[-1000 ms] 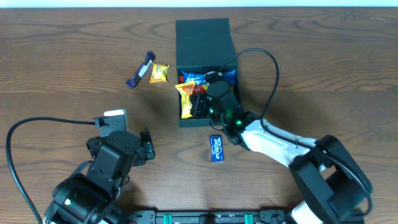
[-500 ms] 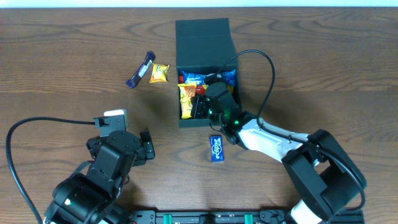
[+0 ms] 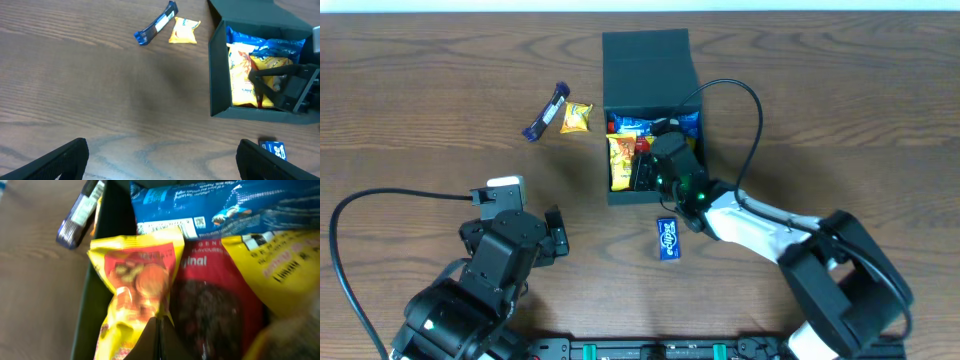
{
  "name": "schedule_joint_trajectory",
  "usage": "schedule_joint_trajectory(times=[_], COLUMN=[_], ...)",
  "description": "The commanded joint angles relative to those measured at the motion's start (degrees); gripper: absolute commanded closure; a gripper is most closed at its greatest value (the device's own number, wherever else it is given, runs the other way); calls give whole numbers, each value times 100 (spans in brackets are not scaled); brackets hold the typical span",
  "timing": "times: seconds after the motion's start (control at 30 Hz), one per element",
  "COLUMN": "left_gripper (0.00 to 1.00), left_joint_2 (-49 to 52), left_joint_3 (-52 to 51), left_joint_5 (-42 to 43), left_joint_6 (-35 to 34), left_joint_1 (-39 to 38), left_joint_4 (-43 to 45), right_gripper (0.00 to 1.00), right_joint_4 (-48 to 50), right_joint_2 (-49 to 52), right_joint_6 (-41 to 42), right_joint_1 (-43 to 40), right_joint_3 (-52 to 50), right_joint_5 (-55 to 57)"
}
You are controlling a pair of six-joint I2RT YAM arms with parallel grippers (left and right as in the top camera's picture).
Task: Pack container
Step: 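Release the snack bag and lift the right gripper out of the box, then move the right gripper down over the blue Eclipse mint tin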
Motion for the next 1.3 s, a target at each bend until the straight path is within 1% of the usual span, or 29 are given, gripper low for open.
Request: schedule_joint_trajectory(times=[0.0, 0.07, 0.13, 0.23, 0.33, 0.53, 0.63, 0.8, 0.9, 0.97, 1.03, 1.17, 1.27], left_gripper=[5, 5, 5, 5, 5, 5, 5, 5, 5, 5, 5, 5, 4], left_joint_2=[4, 4, 4, 4, 4, 4, 4, 4, 4, 4, 4, 4, 4], left_joint_3=[-7, -7, -7, -7, -7, -7, -7, -7, -7, -7, -7, -7, -7], left_joint_5=[-39, -39, -39, -39, -39, -39, -39, -39, -39, -39, -39, -39, -39], left_joint_6=[-44, -42, -44, -42, -42, -42, -44, -44, -42, -44, -42, -44, -44], left_joint_1=[13, 13, 13, 13, 13, 13, 13, 13, 13, 13, 13, 13, 13], left_joint_4=[-13, -13, -13, -13, -13, -13, -13, -13, -13, -13, -13, -13, -13], right_gripper=[98, 98, 99, 99, 99, 99, 99, 99, 99, 99, 98, 98, 99], right_joint_4=[-426, -960, -1561, -2203, -2942, -4050, -4492, -4688, -4913, -5263, -5587, -6061, -6113], right_joint_2=[-758, -1193, -1622, -2127, -2559, -2997, -3115, -3392, -3622, -3801, -3965, -4242, -4350], right_joint_6=[-407, -448, -664, -1504, -1891, -1899, -1895, -1893, -1580, -1259, -1182, -1180, -953], right_joint_1=[44, 44, 44, 50, 50, 94, 299, 866, 1025, 1082, 1126, 1292, 1445], right_joint_3=[243, 341, 446, 531, 535, 535, 535, 535, 533, 533, 533, 474, 188], right_joint_5=[162, 350, 546, 560, 557, 555, 555, 584, 820, 1241, 1449, 1513, 1523])
